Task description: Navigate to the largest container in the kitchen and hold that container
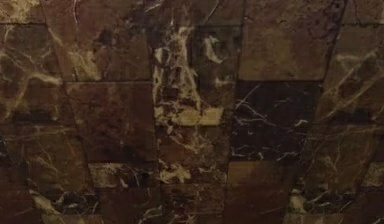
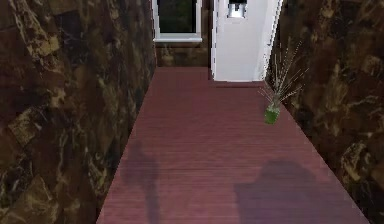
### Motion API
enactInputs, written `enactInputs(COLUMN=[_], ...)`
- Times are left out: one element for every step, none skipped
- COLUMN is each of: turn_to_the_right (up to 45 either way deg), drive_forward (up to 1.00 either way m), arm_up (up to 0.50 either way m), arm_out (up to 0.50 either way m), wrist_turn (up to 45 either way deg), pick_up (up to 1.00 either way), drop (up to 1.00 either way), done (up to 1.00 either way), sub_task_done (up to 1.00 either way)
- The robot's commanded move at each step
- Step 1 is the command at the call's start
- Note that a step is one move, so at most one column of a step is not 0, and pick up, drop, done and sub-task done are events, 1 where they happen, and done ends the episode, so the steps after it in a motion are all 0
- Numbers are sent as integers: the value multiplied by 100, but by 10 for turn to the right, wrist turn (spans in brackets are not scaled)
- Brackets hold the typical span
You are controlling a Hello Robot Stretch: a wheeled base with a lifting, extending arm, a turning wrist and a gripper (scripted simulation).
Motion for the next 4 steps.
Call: enactInputs(turn_to_the_right=[450,210,0,450], drive_forward=[0,0,10,0], arm_up=[0,0,0,0], arm_out=[0,0,0,0], wrist_turn=[0,0,0,0], pick_up=[0,0,0,0], drop=[0,0,0,0], done=[0,0,0,0], sub_task_done=[0,0,0,0])
